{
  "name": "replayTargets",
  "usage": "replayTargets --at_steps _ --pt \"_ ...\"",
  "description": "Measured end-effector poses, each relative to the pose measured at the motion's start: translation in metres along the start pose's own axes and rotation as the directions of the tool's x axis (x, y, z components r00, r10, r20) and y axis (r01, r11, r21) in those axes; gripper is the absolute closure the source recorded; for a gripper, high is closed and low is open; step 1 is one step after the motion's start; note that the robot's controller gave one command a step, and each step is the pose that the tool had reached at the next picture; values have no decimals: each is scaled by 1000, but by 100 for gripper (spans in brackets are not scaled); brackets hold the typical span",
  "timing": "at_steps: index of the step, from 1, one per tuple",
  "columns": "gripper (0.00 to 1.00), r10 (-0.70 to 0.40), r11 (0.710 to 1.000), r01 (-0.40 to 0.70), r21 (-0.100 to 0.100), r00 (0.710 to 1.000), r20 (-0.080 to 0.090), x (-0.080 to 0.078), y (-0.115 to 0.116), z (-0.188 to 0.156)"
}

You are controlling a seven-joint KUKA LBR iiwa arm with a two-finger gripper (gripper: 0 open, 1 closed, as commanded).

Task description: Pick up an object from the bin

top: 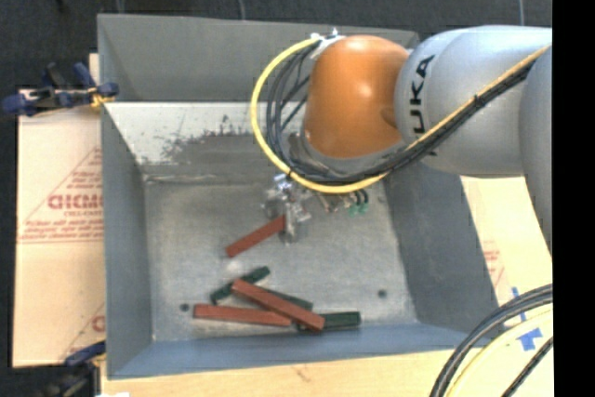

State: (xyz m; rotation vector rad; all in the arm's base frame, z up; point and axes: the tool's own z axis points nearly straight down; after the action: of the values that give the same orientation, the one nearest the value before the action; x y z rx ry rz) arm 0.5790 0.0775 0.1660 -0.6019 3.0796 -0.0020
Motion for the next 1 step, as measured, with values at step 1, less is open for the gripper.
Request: replayTargets --at_steps 1 --pt "100 9 1000 -9 -1 1000 3 -3 -7 14"
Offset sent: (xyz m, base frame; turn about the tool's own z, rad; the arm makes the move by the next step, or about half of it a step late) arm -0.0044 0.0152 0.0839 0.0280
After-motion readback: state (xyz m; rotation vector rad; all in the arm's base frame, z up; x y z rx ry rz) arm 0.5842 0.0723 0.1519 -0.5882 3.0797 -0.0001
